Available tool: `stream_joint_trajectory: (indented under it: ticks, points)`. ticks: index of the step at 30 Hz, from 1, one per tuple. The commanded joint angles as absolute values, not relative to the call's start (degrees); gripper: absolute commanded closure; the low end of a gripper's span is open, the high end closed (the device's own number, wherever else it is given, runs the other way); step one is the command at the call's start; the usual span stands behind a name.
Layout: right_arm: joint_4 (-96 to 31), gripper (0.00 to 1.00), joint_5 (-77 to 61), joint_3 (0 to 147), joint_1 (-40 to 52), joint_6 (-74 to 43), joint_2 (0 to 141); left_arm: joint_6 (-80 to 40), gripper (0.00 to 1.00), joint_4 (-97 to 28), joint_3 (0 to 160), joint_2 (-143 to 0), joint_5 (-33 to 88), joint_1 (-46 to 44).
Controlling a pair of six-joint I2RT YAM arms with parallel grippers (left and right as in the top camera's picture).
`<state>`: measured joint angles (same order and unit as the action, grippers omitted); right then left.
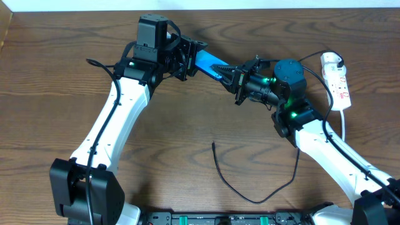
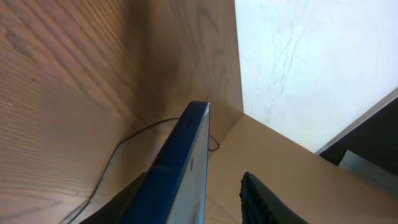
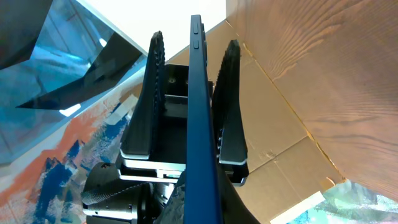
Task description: Plug charger to phone and switch on socket
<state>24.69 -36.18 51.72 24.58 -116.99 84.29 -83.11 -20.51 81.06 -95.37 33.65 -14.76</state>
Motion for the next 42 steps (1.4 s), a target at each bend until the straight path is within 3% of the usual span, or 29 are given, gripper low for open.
stream_joint_trajectory:
  ticks: [1, 4, 9, 15, 16, 19, 23, 26, 28, 37, 42]
  points:
    - [25.54, 0.99, -35.94, 52.77, 24.86, -117.54, 84.01, -83.07, 0.61, -20.4, 81.87, -94.94, 32.91, -14.59]
    - [25.54, 0.99, -35.94, 52.77, 24.86, -117.54, 84.01, -83.05, 0.64, -20.43, 81.87, -94.94, 32.91, -14.59]
    - [25.54, 0.99, -35.94, 52.77, 24.86, -117.54, 84.01, -83.02, 0.85, -20.43, 81.87, -94.94, 32.91, -14.59]
    - [25.54, 0.99, -35.94, 52.77, 24.86, -117.54, 84.01, -83.02, 0.92, -20.43, 81.87, -94.94, 32.93, -14.59]
    - [25.54, 0.96, -35.94, 52.77, 24.86, -117.54, 84.01, -83.02, 0.92, -20.43, 81.87, -94.94, 32.93, -14.59]
    - [25.54, 0.76, -35.94, 52.77, 24.86, -117.54, 84.01, -83.02, 0.93, -20.43, 81.87, -94.94, 32.95, -14.59]
    - [25.54, 0.6, -35.94, 52.77, 24.86, -117.54, 84.01, -82.76, 0.93, -20.43, 81.87, -94.94, 33.01, -14.59]
    - [25.56, 0.21, -35.94, 52.77, 24.86, -117.51, 84.01, -82.5, 0.93, -20.4, 81.87, -94.94, 33.17, -14.5]
    - [25.56, 0.02, -36.01, 52.77, 24.77, -117.32, 84.01, -80.58, 0.93, -20.21, 81.87, -94.94, 33.17, -13.93]
    - [26.35, 0.01, -40.51, 52.75, 22.55, -103.55, 84.01, -62.87, 0.92, -20.21, 81.87, -94.94, 44.21, -4.21]
    - [28.29, 0.01, -54.78, 52.75, 19.92, -70.72, 84.01, -40.25, 0.93, -20.27, 81.87, -94.94, 67.22, 4.14]
